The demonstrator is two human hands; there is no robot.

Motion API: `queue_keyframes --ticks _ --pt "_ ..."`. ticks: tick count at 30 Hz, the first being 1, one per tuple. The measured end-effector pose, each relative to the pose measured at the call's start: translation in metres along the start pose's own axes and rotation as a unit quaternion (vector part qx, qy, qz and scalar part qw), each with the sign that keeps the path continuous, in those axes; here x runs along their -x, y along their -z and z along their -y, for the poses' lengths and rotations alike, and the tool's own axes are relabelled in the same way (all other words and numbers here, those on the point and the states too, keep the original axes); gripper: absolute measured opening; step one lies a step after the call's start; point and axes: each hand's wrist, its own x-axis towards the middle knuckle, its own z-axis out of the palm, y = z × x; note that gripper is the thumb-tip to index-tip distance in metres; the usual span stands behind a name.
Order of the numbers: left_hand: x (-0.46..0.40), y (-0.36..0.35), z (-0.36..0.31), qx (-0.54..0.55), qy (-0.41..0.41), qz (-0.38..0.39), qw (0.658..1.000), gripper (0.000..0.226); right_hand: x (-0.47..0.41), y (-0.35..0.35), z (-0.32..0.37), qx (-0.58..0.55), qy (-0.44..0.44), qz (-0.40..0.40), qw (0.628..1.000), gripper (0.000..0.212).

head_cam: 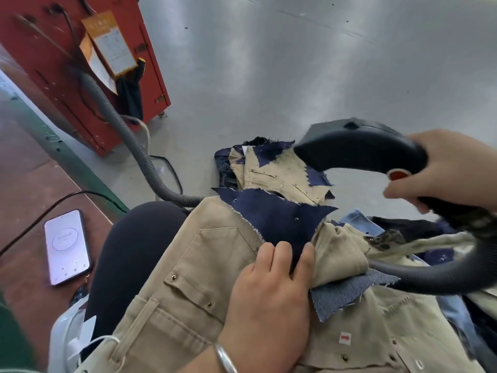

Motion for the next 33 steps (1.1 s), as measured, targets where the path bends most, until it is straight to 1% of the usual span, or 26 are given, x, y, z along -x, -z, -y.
queue_keyframes --ticks 1,3,5,8,10,12,13,14,17,19,22,23,25,27,28,30,33 --pt "0.000 0.000 0.000 0.002 0.000 0.002 1.000 0.055 0.010 0.005 -0.003 0.013 -0.008 -0.001 1.000 0.023" --pt "-0.002 0.000 -0.002 0.003 0.002 0.001 1.000 0.055 0.031 0.004 -0.009 0.032 -0.035 0.036 0.998 0.041" --pt "-0.003 0.000 -0.003 0.001 0.005 -0.003 1.000 0.053 0.046 -0.005 -0.017 0.022 -0.054 0.074 0.996 0.047" --pt "-0.003 0.001 -0.004 -0.003 0.006 0.007 1.000 0.055 0.054 -0.023 -0.021 0.036 -0.062 0.082 0.994 0.045" --pt "-0.002 0.003 -0.004 -0.009 0.004 0.022 1.000 0.056 0.053 -0.034 -0.018 0.042 -0.062 0.104 0.992 0.042" --pt "-0.002 0.003 -0.003 -0.014 0.004 0.031 0.999 0.056 0.043 -0.044 -0.012 0.033 -0.062 0.128 0.989 0.025" --pt "-0.002 0.004 -0.003 -0.016 0.005 0.033 0.999 0.056 0.036 -0.047 -0.009 0.032 -0.057 0.124 0.990 0.018" --pt "-0.002 0.004 -0.003 -0.016 0.006 0.034 0.999 0.056 0.029 -0.050 -0.006 0.032 -0.046 0.113 0.992 0.015" --pt "-0.003 0.004 -0.004 -0.015 0.006 0.033 0.999 0.057 0.006 -0.057 0.005 0.030 -0.014 0.078 0.996 0.019" --pt "-0.003 0.004 -0.004 -0.013 0.003 0.034 0.999 0.057 -0.007 -0.056 0.009 0.031 -0.009 0.057 0.998 0.018" --pt "-0.002 0.003 -0.003 -0.008 0.001 0.027 1.000 0.056 -0.010 -0.035 0.002 0.014 -0.006 0.011 1.000 0.014" --pt "-0.002 0.002 -0.002 -0.006 0.001 0.023 1.000 0.056 -0.005 -0.026 -0.002 0.010 -0.003 -0.004 1.000 0.015" --pt "-0.002 0.001 -0.001 -0.004 0.000 0.013 1.000 0.054 0.011 -0.008 -0.013 0.005 -0.009 -0.027 1.000 0.027" --pt "-0.002 0.000 -0.002 0.002 0.000 0.004 1.000 0.055 0.032 -0.001 -0.027 0.019 -0.028 -0.024 0.999 0.040" --pt "-0.002 -0.001 -0.002 0.005 -0.001 0.000 1.000 0.055 0.042 -0.003 -0.033 0.011 -0.041 -0.014 0.999 0.043" --pt "-0.002 -0.001 -0.003 0.011 -0.003 -0.008 1.000 0.054 0.056 -0.012 -0.041 0.001 -0.049 0.005 0.999 0.042" --pt "-0.002 -0.001 -0.003 0.011 0.000 -0.016 1.000 0.052 0.064 -0.026 -0.028 0.019 -0.039 0.019 0.999 0.042"
